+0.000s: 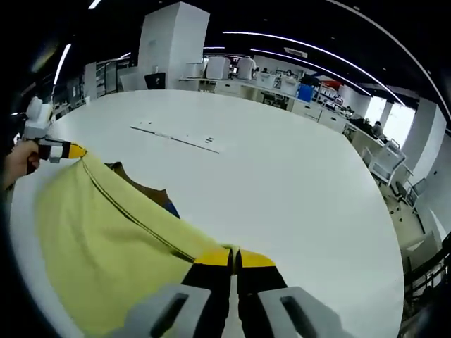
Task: Fold the garment on the visible template until the final outline fits inside the template.
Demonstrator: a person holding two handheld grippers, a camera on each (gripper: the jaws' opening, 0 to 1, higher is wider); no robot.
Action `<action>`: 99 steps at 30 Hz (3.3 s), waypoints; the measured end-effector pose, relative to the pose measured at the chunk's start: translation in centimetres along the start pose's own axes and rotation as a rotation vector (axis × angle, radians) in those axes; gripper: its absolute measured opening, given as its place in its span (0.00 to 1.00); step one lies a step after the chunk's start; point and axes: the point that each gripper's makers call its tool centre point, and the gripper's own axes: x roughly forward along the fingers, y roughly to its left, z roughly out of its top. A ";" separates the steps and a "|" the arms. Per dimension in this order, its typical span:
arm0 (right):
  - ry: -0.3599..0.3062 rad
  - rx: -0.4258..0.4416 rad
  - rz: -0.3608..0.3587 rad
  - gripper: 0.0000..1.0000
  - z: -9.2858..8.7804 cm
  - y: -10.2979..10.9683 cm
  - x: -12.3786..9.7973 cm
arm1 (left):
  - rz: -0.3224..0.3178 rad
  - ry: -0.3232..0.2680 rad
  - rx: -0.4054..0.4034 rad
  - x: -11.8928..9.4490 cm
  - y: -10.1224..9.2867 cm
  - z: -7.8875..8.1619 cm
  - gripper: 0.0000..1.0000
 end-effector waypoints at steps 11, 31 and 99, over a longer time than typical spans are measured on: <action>0.015 0.010 0.023 0.00 -0.5 0.5 0.5 | -0.004 0.011 0.088 0.4 -0.1 -0.4 0.00; -0.028 -0.094 0.136 0.29 0.6 1.5 -1.5 | -0.218 -0.008 0.383 -1.6 -0.3 -0.4 0.26; -0.059 0.237 0.213 0.37 -0.2 5.2 -6.9 | -0.169 -0.002 0.168 -8.0 -0.1 -1.2 0.43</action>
